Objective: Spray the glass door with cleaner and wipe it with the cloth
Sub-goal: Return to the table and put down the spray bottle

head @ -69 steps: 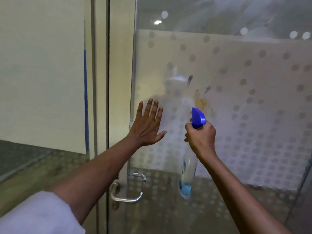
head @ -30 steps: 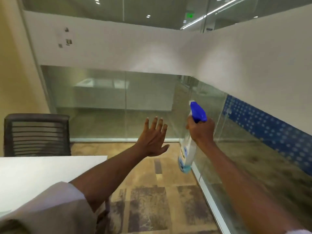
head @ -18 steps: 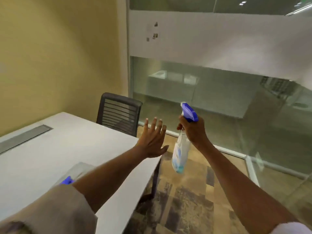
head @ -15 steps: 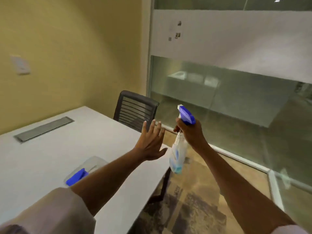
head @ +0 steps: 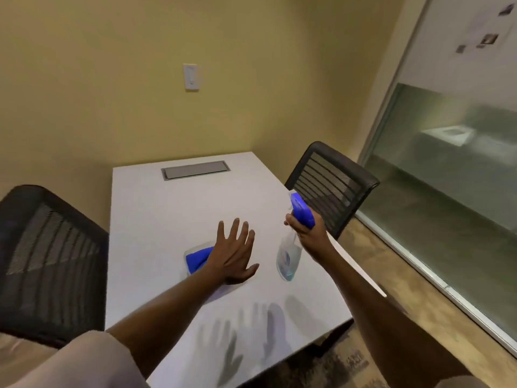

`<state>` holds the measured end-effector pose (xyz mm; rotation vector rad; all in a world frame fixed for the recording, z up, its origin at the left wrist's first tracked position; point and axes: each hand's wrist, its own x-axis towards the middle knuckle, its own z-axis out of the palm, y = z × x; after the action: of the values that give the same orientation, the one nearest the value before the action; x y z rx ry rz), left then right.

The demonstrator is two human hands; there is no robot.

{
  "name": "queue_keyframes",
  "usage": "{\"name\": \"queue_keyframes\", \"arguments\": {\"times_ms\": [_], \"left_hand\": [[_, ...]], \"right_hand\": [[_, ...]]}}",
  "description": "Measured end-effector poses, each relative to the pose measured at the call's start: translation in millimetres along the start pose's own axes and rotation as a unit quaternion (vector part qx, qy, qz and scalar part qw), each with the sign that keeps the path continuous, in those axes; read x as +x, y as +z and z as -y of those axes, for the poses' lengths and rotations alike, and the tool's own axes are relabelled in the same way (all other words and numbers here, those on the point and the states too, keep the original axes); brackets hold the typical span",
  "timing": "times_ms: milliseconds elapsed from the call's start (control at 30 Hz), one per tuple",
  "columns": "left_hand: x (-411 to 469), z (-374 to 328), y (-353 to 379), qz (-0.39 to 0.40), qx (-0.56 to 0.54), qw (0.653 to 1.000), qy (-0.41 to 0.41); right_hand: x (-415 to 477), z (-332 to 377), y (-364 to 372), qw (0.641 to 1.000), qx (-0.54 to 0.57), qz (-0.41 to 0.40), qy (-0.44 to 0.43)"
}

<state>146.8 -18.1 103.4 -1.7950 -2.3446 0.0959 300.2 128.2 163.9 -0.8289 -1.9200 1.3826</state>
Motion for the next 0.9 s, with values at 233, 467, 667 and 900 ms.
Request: {"name": "queue_keyframes", "arguments": {"times_ms": [233,467,667,900], "left_hand": [[-6.3,43.3,66.5,0.074,0.004,0.996,-0.059],[8.9,80.9,126.5,0.098,-0.002,0.993,-0.064],[31.6,100.0,170.3,0.124,-0.01,0.99,-0.062],[34.4,108.8,200.8,0.136,-0.04,0.988,-0.058]], "right_hand": [[45.9,-43.2,46.5,0.999,0.003,0.034,-0.009],[92.6,-85.6,75.1,0.998,-0.027,0.056,0.007],[128.0,-121.8,95.6,0.998,-0.02,0.056,0.016],[148.8,-151.4,109.7,0.998,0.004,0.044,0.045]]}}
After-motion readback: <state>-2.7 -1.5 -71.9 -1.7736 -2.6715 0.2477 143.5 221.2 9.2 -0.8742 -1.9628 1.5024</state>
